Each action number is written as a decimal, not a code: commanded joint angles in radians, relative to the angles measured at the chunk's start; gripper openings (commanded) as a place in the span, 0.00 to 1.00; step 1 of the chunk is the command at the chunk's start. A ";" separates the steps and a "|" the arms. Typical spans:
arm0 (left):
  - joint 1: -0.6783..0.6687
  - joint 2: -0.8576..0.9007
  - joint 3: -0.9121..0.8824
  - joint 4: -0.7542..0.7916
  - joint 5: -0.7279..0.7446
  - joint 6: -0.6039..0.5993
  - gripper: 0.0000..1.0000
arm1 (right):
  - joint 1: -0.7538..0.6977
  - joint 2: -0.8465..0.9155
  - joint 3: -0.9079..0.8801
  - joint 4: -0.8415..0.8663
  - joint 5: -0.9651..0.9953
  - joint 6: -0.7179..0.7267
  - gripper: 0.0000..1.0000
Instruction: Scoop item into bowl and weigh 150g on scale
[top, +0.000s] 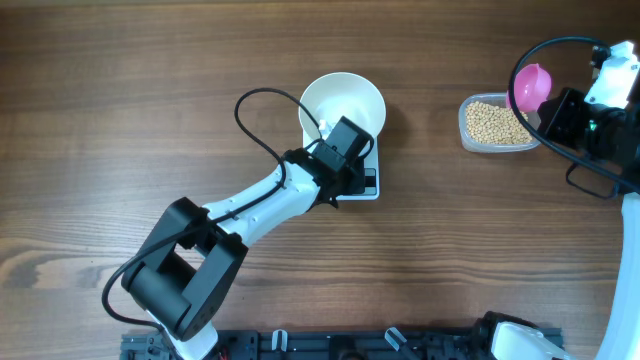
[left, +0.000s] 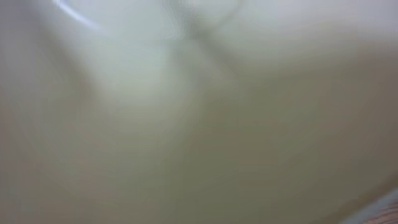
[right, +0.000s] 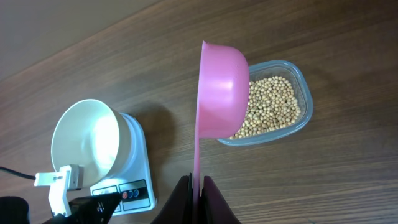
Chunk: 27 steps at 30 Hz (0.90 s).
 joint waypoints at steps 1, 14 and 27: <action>-0.003 0.009 0.005 0.006 -0.021 0.023 0.04 | 0.003 0.006 -0.002 0.005 0.010 -0.018 0.04; -0.003 0.049 0.005 -0.005 -0.021 0.023 0.04 | 0.003 0.006 -0.002 -0.001 0.010 -0.018 0.04; -0.003 0.060 0.005 -0.006 -0.021 0.023 0.04 | 0.003 0.006 -0.002 -0.001 0.010 -0.018 0.04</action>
